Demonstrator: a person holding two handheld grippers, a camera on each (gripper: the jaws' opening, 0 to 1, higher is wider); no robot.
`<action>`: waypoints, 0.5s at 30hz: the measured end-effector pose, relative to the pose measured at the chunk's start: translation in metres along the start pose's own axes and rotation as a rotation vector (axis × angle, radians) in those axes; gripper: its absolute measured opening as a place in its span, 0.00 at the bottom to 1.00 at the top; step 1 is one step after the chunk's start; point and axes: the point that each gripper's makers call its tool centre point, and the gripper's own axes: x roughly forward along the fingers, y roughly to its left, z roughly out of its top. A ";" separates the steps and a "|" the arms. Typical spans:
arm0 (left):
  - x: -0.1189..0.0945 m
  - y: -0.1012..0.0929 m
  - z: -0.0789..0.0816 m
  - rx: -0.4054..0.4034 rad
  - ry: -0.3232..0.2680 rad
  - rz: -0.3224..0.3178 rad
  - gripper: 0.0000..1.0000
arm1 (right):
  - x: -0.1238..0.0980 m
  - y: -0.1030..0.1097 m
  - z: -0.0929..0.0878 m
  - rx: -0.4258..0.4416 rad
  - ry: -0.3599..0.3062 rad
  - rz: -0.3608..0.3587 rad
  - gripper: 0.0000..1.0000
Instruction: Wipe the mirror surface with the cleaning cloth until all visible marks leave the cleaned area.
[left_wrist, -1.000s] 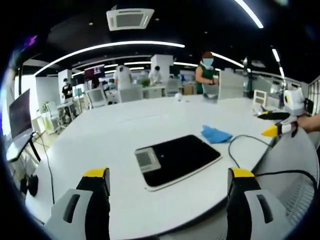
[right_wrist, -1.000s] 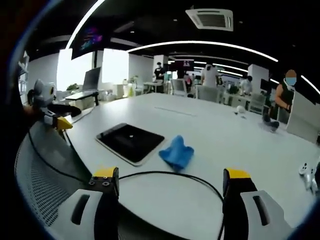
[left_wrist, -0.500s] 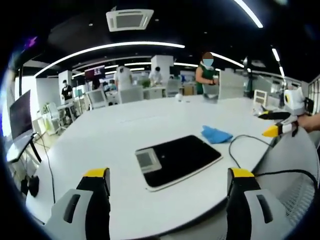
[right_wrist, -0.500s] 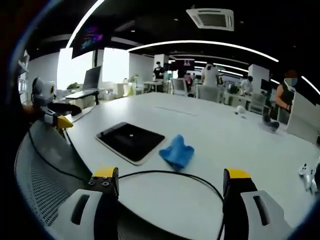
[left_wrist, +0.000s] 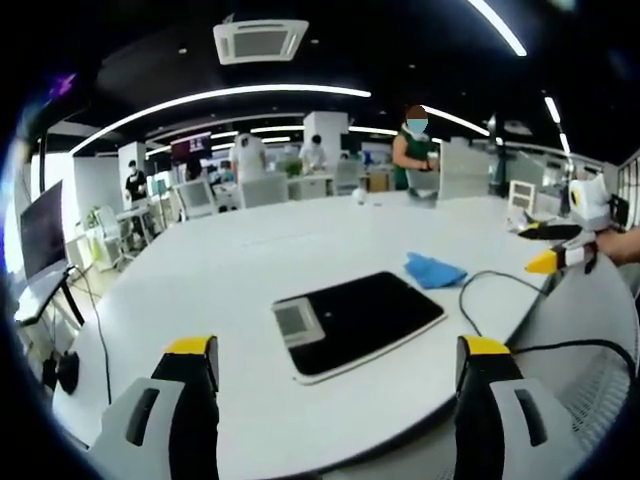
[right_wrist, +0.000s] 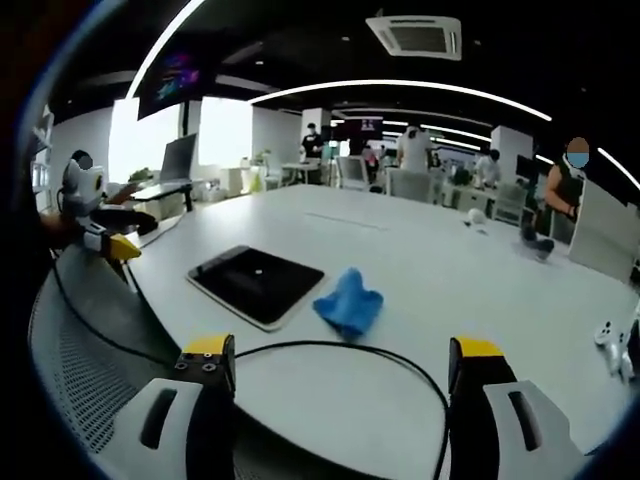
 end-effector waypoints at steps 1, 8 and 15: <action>0.000 0.000 0.000 0.003 -0.002 0.003 0.99 | 0.000 0.000 0.000 0.000 0.001 -0.001 0.87; -0.001 0.001 0.002 0.020 -0.013 0.008 0.99 | 0.001 -0.001 -0.003 -0.001 0.012 -0.004 0.87; -0.001 0.000 0.002 0.018 -0.013 0.001 0.99 | 0.001 -0.001 -0.005 -0.002 0.023 -0.002 0.87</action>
